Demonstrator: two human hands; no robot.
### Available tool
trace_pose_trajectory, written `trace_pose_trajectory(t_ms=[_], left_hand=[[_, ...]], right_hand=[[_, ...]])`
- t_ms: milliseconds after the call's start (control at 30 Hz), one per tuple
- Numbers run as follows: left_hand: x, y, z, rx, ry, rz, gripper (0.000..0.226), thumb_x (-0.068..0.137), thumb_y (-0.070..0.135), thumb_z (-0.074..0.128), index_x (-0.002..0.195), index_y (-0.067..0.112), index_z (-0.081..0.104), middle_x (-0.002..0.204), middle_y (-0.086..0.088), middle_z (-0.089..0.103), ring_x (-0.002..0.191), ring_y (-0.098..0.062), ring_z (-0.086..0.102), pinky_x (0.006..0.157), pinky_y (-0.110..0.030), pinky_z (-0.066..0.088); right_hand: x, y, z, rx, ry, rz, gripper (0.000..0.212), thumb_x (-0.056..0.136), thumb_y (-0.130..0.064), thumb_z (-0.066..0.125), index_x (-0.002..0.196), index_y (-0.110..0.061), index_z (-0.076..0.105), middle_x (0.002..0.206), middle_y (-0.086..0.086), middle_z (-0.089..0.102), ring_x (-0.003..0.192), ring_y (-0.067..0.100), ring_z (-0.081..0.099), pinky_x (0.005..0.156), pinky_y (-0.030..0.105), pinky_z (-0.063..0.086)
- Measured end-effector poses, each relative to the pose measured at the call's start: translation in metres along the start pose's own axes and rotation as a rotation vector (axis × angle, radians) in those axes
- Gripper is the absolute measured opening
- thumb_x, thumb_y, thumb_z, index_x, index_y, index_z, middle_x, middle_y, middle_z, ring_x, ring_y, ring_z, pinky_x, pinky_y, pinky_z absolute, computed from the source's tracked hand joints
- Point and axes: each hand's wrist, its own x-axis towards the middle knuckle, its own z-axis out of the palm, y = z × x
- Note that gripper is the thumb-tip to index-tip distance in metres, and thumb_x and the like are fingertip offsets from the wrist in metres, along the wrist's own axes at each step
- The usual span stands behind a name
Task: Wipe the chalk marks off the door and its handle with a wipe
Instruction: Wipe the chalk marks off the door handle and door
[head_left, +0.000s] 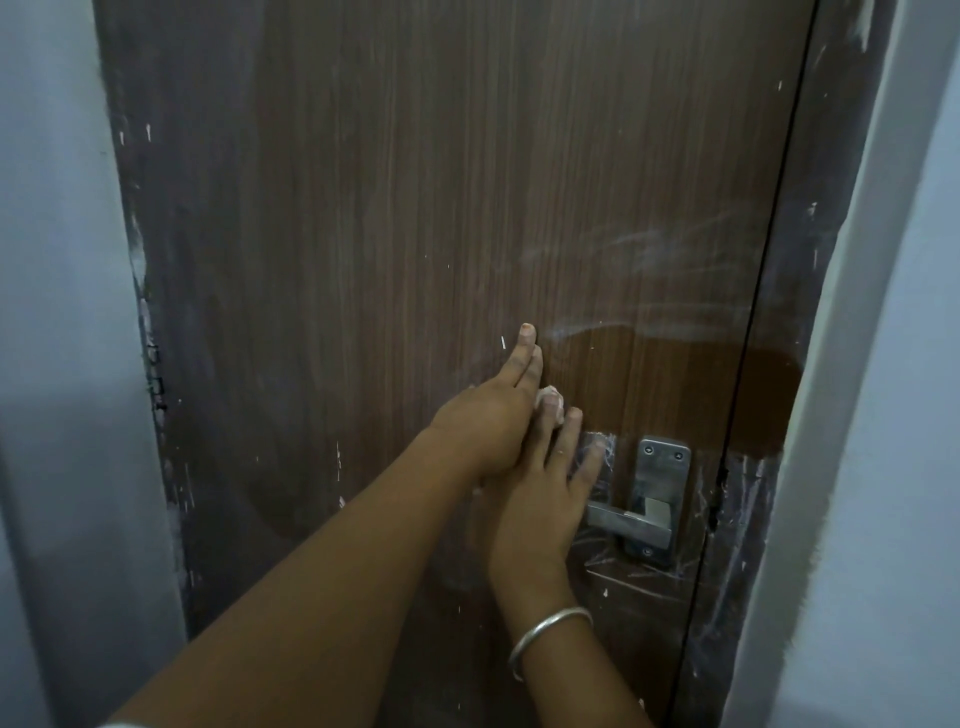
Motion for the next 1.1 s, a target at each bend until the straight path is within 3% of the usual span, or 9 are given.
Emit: trace_pose_trajectory(t_ms=[67, 200, 300, 400, 533, 600, 700, 833, 1100], left_hand=[[0.000, 0.002, 0.000, -0.037, -0.003, -0.012, 0.076, 0.095, 0.014, 0.042, 0.147, 0.010, -0.013, 0.144, 0.009, -0.042, 0.135, -0.022, 0.036, 0.106, -0.043, 0.038], [-0.001, 0.003, 0.000, 0.002, -0.030, -0.056, 0.085, 0.092, 0.007, 0.048, 0.146, 0.014, -0.018, 0.140, 0.012, -0.045, 0.123, -0.023, 0.046, 0.103, -0.040, 0.040], [-0.003, 0.005, -0.002, -0.025, -0.027, -0.050, 0.076, 0.095, 0.011, 0.042, 0.147, 0.012, -0.013, 0.146, 0.008, -0.041, 0.127, -0.024, 0.044, 0.104, -0.043, 0.039], [-0.005, 0.009, -0.003, -0.001, -0.032, -0.054, 0.078, 0.093, 0.008, 0.043, 0.148, 0.011, -0.012, 0.149, 0.005, -0.038, 0.123, -0.026, 0.047, 0.102, -0.044, 0.040], [-0.008, 0.013, 0.006, 0.079, 0.000, -0.079, 0.069, 0.098, 0.018, 0.037, 0.148, 0.008, -0.008, 0.152, -0.002, -0.034, 0.130, -0.027, 0.041, 0.109, -0.042, 0.032], [-0.008, 0.014, 0.012, 0.161, 0.021, -0.085, 0.065, 0.099, 0.019, 0.035, 0.148, 0.005, -0.004, 0.154, -0.007, -0.029, 0.136, -0.026, 0.034, 0.112, -0.041, 0.025], [-0.007, 0.012, 0.013, 0.259, 0.000, -0.088, 0.069, 0.096, 0.014, 0.041, 0.148, 0.002, -0.003, 0.155, -0.013, -0.024, 0.142, -0.028, 0.022, 0.116, -0.041, 0.020], [-0.007, 0.008, 0.013, 0.304, -0.046, -0.082, 0.080, 0.090, 0.008, 0.050, 0.148, 0.005, -0.005, 0.156, -0.013, -0.018, 0.146, -0.027, 0.006, 0.117, -0.043, 0.015], [-0.006, -0.001, 0.015, 0.324, -0.097, -0.065, 0.077, 0.092, 0.009, 0.046, 0.149, 0.009, -0.006, 0.158, -0.010, -0.014, 0.147, -0.024, 0.004, 0.117, -0.042, 0.014]], right_hand=[[-0.001, -0.001, -0.005, -0.207, -0.061, -0.121, 0.085, 0.091, -0.051, 0.035, 0.147, -0.007, -0.012, 0.154, 0.017, -0.018, 0.141, 0.036, -0.019, 0.105, 0.057, -0.023], [0.003, -0.004, -0.013, -0.224, -0.184, -0.335, 0.071, 0.094, -0.047, 0.022, 0.148, -0.013, -0.009, 0.157, 0.013, -0.010, 0.140, 0.034, -0.021, 0.101, 0.058, -0.026], [0.003, 0.005, -0.014, -0.230, -0.131, -0.242, 0.082, 0.092, -0.055, 0.033, 0.148, -0.009, -0.005, 0.155, 0.017, -0.011, 0.142, 0.036, -0.011, 0.105, 0.060, -0.020], [-0.002, 0.013, -0.017, -0.035, -0.019, -0.024, 0.093, 0.071, -0.052, 0.067, 0.140, 0.001, 0.033, 0.153, 0.020, 0.022, 0.140, 0.037, 0.022, 0.112, 0.054, -0.002], [-0.001, 0.016, -0.013, 0.078, -0.051, -0.095, 0.092, 0.063, -0.044, 0.077, 0.137, -0.003, 0.041, 0.150, 0.015, 0.032, 0.138, 0.034, 0.027, 0.109, 0.053, 0.017], [0.000, 0.021, -0.022, -0.005, -0.113, -0.151, 0.087, 0.065, -0.047, 0.074, 0.137, -0.008, 0.044, 0.152, 0.013, 0.028, 0.139, 0.036, 0.021, 0.110, 0.057, 0.013], [-0.002, 0.037, -0.032, -0.093, -0.118, -0.112, 0.085, 0.080, -0.049, 0.056, 0.146, -0.004, 0.024, 0.157, 0.014, 0.007, 0.143, 0.038, 0.000, 0.109, 0.057, -0.009], [-0.005, 0.045, -0.042, -0.052, -0.082, 0.004, 0.094, 0.083, -0.061, 0.044, 0.145, 0.002, 0.012, 0.156, 0.018, 0.003, 0.144, 0.035, -0.004, 0.108, 0.052, -0.015], [-0.012, 0.051, -0.026, -0.022, -0.031, 0.003, 0.102, 0.068, -0.060, 0.067, 0.134, 0.012, 0.037, 0.145, 0.029, 0.031, 0.137, 0.037, 0.028, 0.112, 0.048, 0.003]])
